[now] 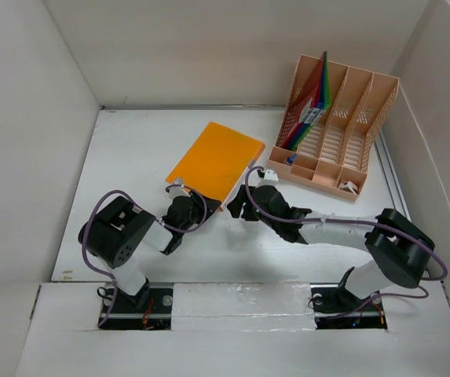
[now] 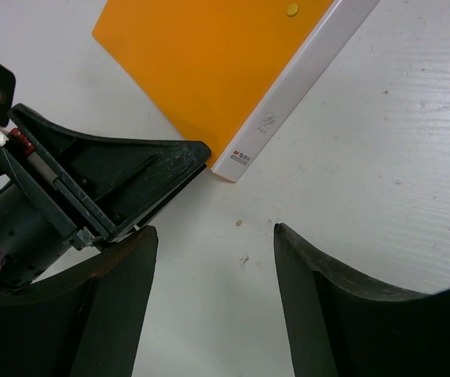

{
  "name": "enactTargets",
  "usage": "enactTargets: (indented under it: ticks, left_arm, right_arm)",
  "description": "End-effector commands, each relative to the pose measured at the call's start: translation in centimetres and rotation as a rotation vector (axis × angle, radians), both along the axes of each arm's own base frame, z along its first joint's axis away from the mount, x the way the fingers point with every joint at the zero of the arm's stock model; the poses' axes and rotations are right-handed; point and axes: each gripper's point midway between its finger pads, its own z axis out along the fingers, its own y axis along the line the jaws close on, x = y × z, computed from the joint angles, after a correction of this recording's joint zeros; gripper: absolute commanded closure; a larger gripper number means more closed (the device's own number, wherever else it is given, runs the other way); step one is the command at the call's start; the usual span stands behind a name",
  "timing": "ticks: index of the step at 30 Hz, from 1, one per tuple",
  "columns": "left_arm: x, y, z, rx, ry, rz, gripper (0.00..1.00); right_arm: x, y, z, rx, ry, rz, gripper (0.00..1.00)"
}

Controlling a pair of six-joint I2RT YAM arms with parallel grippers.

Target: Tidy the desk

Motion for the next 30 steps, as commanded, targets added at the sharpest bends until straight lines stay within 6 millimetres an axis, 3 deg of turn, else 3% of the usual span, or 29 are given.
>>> enactTargets:
  ticks: [1,14,18,24,30]
  left_arm:
    - [1.7,-0.6,2.4,-0.059,-0.082,0.017,0.72]
    - [2.8,-0.4,1.5,-0.068,-0.078,0.07,0.77]
    - [3.3,-0.3,1.8,-0.079,-0.109,0.061,1.0]
    - [3.5,0.1,2.5,-0.092,-0.153,0.047,1.0]
    - [2.9,0.2,4.9,-0.09,-0.22,0.022,1.0]
  right_arm:
    - [0.9,1.7,2.7,0.071,-0.056,0.022,0.34]
    - [0.6,1.7,2.1,0.081,-0.033,0.021,0.35]
    - [0.5,1.5,2.1,0.082,-0.031,0.02,0.35]
    - [0.3,0.8,2.0,0.071,-0.031,0.0,0.36]
    - [0.5,0.6,1.9,0.071,-0.032,-0.015,0.34]
